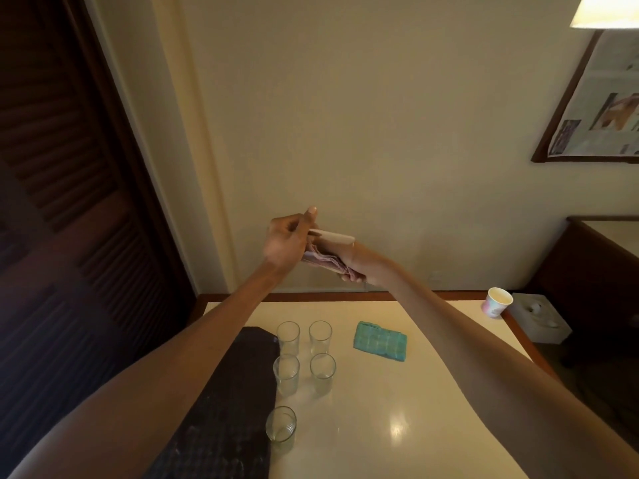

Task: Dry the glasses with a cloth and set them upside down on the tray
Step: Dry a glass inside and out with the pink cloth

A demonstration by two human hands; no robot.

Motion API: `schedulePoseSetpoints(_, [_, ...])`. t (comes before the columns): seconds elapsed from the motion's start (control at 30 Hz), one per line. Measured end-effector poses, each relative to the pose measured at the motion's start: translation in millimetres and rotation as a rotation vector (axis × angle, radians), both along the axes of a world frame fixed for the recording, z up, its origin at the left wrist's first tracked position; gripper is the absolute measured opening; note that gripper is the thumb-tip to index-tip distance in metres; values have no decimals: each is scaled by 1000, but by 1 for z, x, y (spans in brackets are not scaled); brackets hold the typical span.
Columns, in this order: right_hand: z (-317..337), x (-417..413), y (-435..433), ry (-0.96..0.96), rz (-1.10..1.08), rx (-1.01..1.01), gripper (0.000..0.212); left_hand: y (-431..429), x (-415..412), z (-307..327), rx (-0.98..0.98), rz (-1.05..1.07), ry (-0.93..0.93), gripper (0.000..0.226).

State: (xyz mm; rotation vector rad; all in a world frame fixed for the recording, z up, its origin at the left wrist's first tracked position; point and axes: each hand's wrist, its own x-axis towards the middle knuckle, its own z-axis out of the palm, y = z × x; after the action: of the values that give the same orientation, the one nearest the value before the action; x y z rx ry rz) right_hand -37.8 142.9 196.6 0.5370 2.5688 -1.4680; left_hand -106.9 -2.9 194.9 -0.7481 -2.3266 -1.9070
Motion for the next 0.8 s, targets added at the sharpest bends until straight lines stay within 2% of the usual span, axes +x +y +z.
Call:
schedulePoseSetpoints(0.03, [0, 0, 0, -12, 8, -53, 61, 0, 2, 0, 5, -14, 19, 58])
schedulePoseSetpoints(0.1, [1, -2, 3, 33, -40, 15, 56, -2, 5, 2, 35, -81, -26, 53])
schedulePoseSetpoints(0.13, [3, -4, 6, 78, -72, 151, 49, -4, 5, 4, 61, -133, -114, 52])
schedulePoseSetpoints(0.23, [15, 1, 8, 234, -36, 826, 30, -12, 3, 12, 67, -356, -493, 57])
schedulePoseSetpoints(0.3, [33, 13, -1, 324, 57, 1058, 13, -12, 5, 13, 2, -372, -608, 57])
schedulePoseSetpoints(0.37, [43, 20, -7, 330, 88, 1172, 16, -8, 7, 13, -50, -270, -583, 56])
schedulePoseSetpoints(0.43, [39, 21, -7, 317, 54, 1096, 18, -3, 8, 13, -75, -177, -482, 59])
schedulePoseSetpoints(0.5, [30, 15, -3, 327, -24, 907, 12, -2, 8, 12, -60, -133, -380, 62])
schedulePoseSetpoints(0.6, [13, 5, -2, 125, -52, 414, 26, -3, 7, 13, 24, -96, -216, 59])
schedulePoseSetpoints(0.67, [8, 3, -4, 18, -73, 82, 47, -4, 9, 14, 69, -93, -147, 57])
schedulePoseSetpoints(0.7, [8, 2, -4, 14, -80, 50, 50, -4, 9, 13, 85, -96, -140, 56])
schedulePoseSetpoints(0.73, [9, 0, -3, 49, -75, 94, 41, -5, 10, 11, 105, -95, -147, 55])
schedulePoseSetpoints(0.8, [17, 2, -1, 123, -54, 477, 18, -8, 7, 9, 135, -81, -188, 55])
